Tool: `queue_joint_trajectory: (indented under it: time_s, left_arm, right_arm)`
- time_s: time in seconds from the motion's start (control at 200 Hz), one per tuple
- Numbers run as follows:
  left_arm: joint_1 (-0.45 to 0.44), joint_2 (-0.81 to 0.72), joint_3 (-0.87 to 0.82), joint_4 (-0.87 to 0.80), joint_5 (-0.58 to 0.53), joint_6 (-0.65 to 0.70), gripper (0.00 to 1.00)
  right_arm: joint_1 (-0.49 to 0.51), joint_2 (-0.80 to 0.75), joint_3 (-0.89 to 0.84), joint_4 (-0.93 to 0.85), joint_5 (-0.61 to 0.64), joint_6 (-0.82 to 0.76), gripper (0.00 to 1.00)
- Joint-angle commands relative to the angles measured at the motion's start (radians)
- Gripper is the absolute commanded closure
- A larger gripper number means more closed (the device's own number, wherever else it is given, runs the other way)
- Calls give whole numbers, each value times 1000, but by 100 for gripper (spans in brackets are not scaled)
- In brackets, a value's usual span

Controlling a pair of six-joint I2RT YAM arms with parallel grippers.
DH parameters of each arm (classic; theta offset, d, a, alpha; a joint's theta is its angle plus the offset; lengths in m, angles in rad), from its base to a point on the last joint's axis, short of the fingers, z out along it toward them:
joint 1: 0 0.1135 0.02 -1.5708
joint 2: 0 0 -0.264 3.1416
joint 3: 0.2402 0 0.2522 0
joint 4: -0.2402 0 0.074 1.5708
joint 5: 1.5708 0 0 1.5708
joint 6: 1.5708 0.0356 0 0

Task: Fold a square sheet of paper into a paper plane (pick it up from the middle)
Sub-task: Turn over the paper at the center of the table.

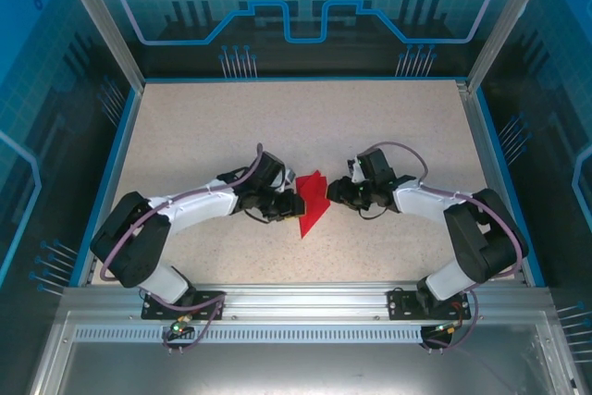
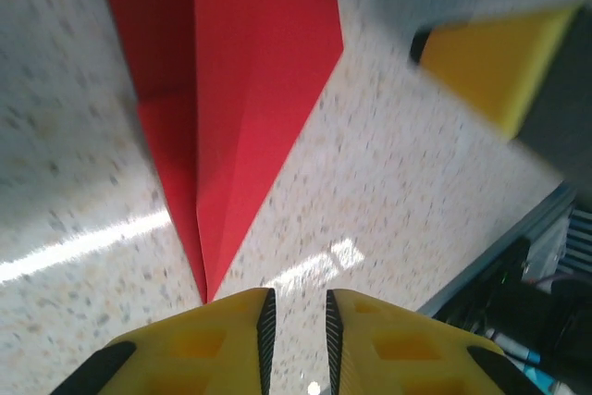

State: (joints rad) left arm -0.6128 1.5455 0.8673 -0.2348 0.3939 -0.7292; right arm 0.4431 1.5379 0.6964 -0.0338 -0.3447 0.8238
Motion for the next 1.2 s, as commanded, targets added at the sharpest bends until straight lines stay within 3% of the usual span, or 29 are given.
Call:
queue_joint_trajectory:
  time_s: [0.0, 0.58, 0.845, 1.195]
  left_arm:
    - [28, 27, 46, -33, -21, 29, 76]
    - [29, 238, 166, -32, -41, 47, 78]
    - [30, 263, 160, -75, -92, 50, 78]
    - [29, 283, 168, -70, -71, 60, 77]
  right_arm:
    - [2, 2, -35, 8, -27, 34, 61]
    - [22, 117, -23, 131, -66, 97, 60]
    - [23, 136, -16, 178, -81, 137, 61]
    - [16, 156, 9, 200, -99, 181, 60]
